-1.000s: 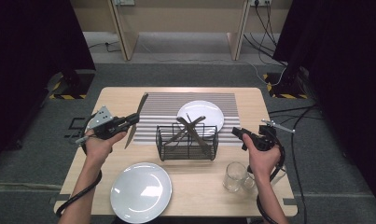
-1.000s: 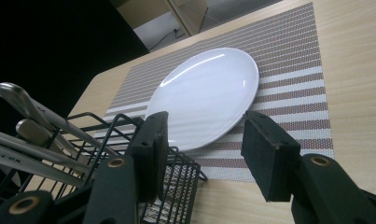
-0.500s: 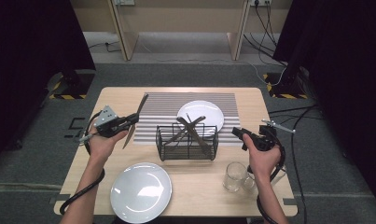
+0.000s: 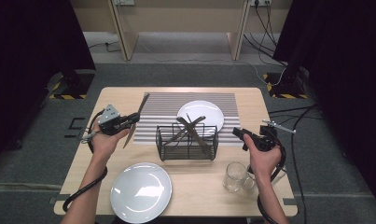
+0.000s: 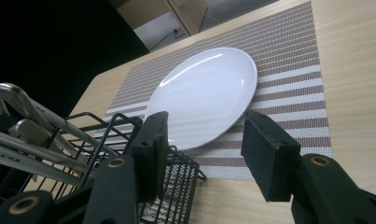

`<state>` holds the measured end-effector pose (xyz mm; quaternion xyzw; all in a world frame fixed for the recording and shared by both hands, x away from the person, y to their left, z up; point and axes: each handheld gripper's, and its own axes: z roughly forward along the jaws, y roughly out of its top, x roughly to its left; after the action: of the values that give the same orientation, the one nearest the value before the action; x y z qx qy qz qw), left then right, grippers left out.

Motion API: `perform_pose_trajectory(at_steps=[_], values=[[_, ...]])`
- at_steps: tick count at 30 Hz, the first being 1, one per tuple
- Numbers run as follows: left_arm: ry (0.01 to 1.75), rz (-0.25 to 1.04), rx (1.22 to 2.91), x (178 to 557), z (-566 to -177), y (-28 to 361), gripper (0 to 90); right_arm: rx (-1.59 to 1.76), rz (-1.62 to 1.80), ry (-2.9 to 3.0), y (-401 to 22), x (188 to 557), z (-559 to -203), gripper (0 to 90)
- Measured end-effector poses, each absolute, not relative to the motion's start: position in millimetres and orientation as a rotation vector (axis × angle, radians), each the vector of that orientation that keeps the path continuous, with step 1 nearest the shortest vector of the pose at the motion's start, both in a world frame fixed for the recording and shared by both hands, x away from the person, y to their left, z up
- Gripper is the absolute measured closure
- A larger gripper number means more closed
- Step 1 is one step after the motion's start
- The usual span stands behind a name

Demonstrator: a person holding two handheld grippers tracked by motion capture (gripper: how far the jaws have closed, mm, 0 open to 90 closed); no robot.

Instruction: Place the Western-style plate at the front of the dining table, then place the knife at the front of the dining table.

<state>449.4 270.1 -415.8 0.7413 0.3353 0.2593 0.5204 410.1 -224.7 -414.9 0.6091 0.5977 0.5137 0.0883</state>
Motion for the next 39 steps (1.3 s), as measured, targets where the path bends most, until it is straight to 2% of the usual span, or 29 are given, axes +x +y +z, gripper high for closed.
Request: perform_pose_trajectory(at_steps=[39], values=[[0.845,0.635,1.852,478.9,-424.1,267.1,83.1,1.815,1.553,1.767,-226.8,410.6,-411.4,51.0]])
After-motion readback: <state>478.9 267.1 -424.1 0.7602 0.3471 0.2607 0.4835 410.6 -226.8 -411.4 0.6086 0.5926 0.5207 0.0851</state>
